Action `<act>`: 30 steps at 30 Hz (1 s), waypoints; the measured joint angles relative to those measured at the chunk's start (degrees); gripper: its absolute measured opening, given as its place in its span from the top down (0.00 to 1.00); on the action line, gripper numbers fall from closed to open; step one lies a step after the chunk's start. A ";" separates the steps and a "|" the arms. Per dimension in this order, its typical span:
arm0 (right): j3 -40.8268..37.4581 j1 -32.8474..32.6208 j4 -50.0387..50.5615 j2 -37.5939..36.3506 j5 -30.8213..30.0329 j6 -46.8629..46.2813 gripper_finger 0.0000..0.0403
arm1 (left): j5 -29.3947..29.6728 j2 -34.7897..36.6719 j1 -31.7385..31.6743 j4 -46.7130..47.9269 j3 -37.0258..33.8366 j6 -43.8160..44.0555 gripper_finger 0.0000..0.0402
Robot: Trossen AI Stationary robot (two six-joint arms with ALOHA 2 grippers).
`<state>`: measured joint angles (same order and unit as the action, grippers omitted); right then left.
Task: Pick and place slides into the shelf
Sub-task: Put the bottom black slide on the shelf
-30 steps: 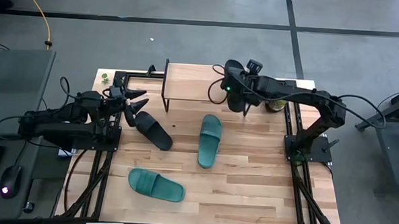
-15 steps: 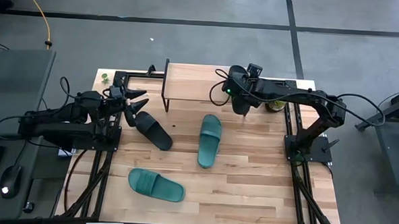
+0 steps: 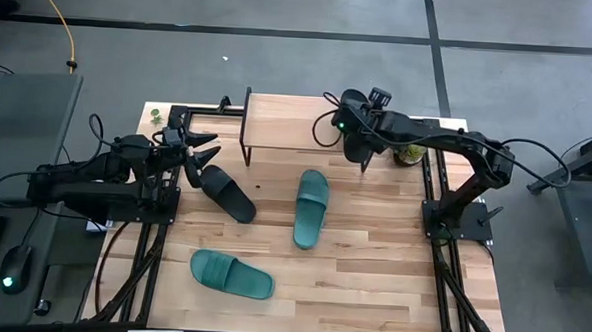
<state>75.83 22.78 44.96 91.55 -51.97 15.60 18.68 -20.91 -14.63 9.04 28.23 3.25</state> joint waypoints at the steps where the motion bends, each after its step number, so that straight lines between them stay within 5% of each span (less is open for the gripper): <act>1: 0.00 0.29 -0.01 0.00 0.10 0.19 1.00 | -0.01 0.00 -0.01 0.00 0.00 0.00 0.59; 21: 0.02 2.22 -0.79 0.00 2.70 2.68 1.00 | 0.01 0.00 0.00 0.01 0.00 0.00 0.59; 30: 0.04 3.70 -1.39 0.00 3.23 2.66 0.91 | 0.02 0.00 -0.01 0.00 0.00 0.02 0.59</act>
<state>75.88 26.49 43.57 91.55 -48.74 18.26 18.70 -20.91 -14.63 9.04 28.23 3.27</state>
